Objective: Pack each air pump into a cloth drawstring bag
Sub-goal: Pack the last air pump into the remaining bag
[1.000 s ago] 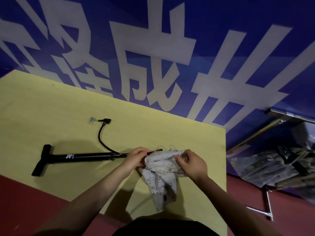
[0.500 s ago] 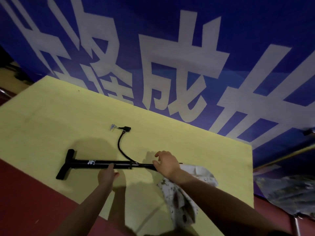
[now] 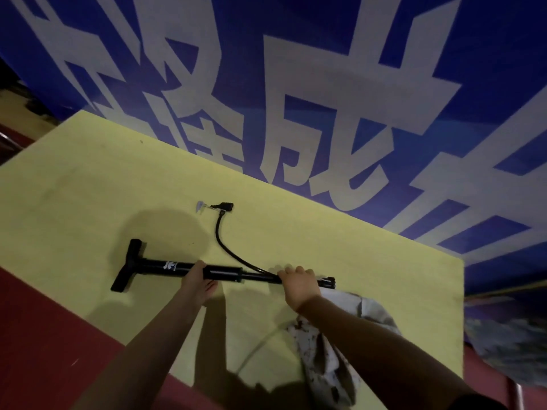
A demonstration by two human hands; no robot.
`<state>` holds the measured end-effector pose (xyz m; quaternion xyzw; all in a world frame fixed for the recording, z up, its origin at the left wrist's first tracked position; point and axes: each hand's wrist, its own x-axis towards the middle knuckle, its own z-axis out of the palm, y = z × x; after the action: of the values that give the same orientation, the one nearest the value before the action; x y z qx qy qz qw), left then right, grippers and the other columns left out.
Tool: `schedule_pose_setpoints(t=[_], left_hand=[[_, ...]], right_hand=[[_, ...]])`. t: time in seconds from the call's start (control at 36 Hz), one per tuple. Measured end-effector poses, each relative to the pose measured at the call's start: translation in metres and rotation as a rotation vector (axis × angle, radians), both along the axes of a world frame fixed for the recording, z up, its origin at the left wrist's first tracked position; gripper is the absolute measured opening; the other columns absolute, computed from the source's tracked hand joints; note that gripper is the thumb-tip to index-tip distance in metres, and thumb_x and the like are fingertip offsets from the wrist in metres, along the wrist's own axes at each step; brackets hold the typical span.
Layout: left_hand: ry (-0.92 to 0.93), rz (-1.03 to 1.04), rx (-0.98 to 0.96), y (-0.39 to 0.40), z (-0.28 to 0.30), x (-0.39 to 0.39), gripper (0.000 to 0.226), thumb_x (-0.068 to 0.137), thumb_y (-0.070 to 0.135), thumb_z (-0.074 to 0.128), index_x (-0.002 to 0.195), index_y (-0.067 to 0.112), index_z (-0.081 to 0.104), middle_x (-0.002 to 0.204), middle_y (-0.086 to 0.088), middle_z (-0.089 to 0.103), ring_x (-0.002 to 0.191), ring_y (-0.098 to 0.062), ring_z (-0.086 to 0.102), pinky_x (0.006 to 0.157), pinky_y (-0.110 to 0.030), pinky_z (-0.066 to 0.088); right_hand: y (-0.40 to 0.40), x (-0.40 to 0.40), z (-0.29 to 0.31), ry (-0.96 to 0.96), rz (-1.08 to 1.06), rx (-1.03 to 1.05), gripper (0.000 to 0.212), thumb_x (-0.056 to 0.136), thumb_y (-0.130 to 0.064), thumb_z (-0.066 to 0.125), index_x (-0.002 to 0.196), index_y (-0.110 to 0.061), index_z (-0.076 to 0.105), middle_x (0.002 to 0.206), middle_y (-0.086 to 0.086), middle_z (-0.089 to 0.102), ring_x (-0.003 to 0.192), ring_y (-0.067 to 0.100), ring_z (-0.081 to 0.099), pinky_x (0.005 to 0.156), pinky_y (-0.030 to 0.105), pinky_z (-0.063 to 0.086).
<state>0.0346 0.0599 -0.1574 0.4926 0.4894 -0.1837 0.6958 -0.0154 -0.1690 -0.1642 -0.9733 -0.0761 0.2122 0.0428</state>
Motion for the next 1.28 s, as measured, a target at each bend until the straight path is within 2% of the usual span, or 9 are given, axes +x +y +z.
schedule_pose_setpoints(t=[0.08,0.17,0.25,0.31,0.5,0.67,0.83,1.03,1.28], left_hand=[[-0.032,0.004,-0.103,0.002,0.001,0.009,0.025,0.100,0.022,0.044,0.078,0.011,0.048,0.064,-0.008,0.056,0.085,-0.021,0.071,0.092,-0.031,0.050],[-0.126,-0.049,-0.224,0.007,0.001,0.018,0.056,0.101,0.027,0.035,0.046,0.015,0.037,0.030,0.002,0.030,0.024,-0.011,0.034,0.090,-0.022,0.044],[-0.219,0.015,-0.241,0.000,0.026,0.028,0.029,0.095,0.027,0.054,0.100,0.002,0.069,0.098,-0.001,0.070,0.095,-0.021,0.071,0.097,-0.030,0.049],[-0.251,0.105,-0.213,-0.009,0.044,0.035,0.043,0.097,0.029,0.056,0.131,0.004,0.049,0.137,-0.015,0.053,0.127,-0.030,0.053,0.097,-0.035,0.048],[-0.406,0.131,-0.197,-0.034,0.091,0.039,0.044,0.094,0.030,0.061,0.130,0.008,0.048,0.134,-0.016,0.054,0.106,-0.032,0.059,0.089,-0.041,0.052],[-0.452,0.117,-0.247,-0.049,0.111,0.011,0.041,0.091,0.028,0.065,0.124,0.010,0.048,0.121,-0.013,0.056,0.106,-0.034,0.059,0.088,-0.041,0.053],[-0.475,0.056,-0.293,-0.063,0.122,-0.019,0.033,0.093,0.029,0.062,0.120,0.014,0.050,0.110,-0.006,0.059,0.102,-0.024,0.059,0.087,-0.033,0.052],[-0.622,0.080,-0.549,-0.081,0.146,-0.042,0.006,0.098,0.019,0.053,0.096,0.013,0.052,0.088,-0.003,0.059,0.093,-0.018,0.064,0.085,-0.035,0.052],[-0.733,0.026,-0.472,-0.077,0.167,-0.062,0.014,0.100,0.026,0.049,0.092,0.015,0.051,0.081,0.000,0.057,0.089,-0.017,0.062,0.099,-0.036,0.047]], right_hand=[[-0.005,0.013,0.009,-0.030,0.073,0.051,0.038,0.090,-0.008,0.044,0.126,-0.016,0.052,0.117,0.011,0.057,0.106,0.033,0.051,0.082,0.038,0.037],[-0.013,0.030,0.030,-0.075,0.123,0.106,0.034,0.096,-0.016,0.042,0.127,-0.021,0.053,0.114,0.007,0.060,0.104,0.031,0.052,0.077,0.038,0.033],[-0.028,0.047,0.055,-0.153,0.121,0.154,0.034,0.099,-0.025,0.040,0.130,-0.022,0.054,0.115,0.006,0.063,0.106,0.030,0.053,0.084,0.038,0.036],[-0.039,0.055,0.070,-0.200,0.119,0.167,0.036,0.101,-0.030,0.038,0.131,-0.020,0.054,0.115,0.007,0.062,0.107,0.030,0.053,0.088,0.037,0.035],[-0.083,0.041,0.113,-0.513,0.057,0.142,0.054,0.091,-0.052,0.052,0.135,-0.022,0.050,0.125,0.002,0.057,0.118,0.025,0.050,0.103,0.039,0.032],[-0.136,-0.020,0.131,-0.648,-0.144,0.290,0.053,0.085,-0.036,0.069,0.132,-0.020,0.052,0.121,0.003,0.058,0.110,0.025,0.053,0.089,0.035,0.045],[-0.156,-0.074,0.147,-0.489,-0.399,0.646,0.026,0.082,-0.037,0.073,0.101,-0.021,0.066,0.095,-0.008,0.067,0.086,0.010,0.064,0.076,0.024,0.051],[-0.141,-0.102,0.160,-0.363,-0.902,1.200,0.022,0.091,-0.027,0.064,0.092,-0.006,0.056,0.078,0.017,0.060,0.043,0.014,0.044,0.039,0.022,0.037],[-0.125,-0.120,0.164,-0.371,-0.999,1.268,0.027,0.090,-0.030,0.065,0.088,-0.004,0.060,0.068,0.016,0.059,0.049,0.022,0.060,0.043,0.025,0.043]])
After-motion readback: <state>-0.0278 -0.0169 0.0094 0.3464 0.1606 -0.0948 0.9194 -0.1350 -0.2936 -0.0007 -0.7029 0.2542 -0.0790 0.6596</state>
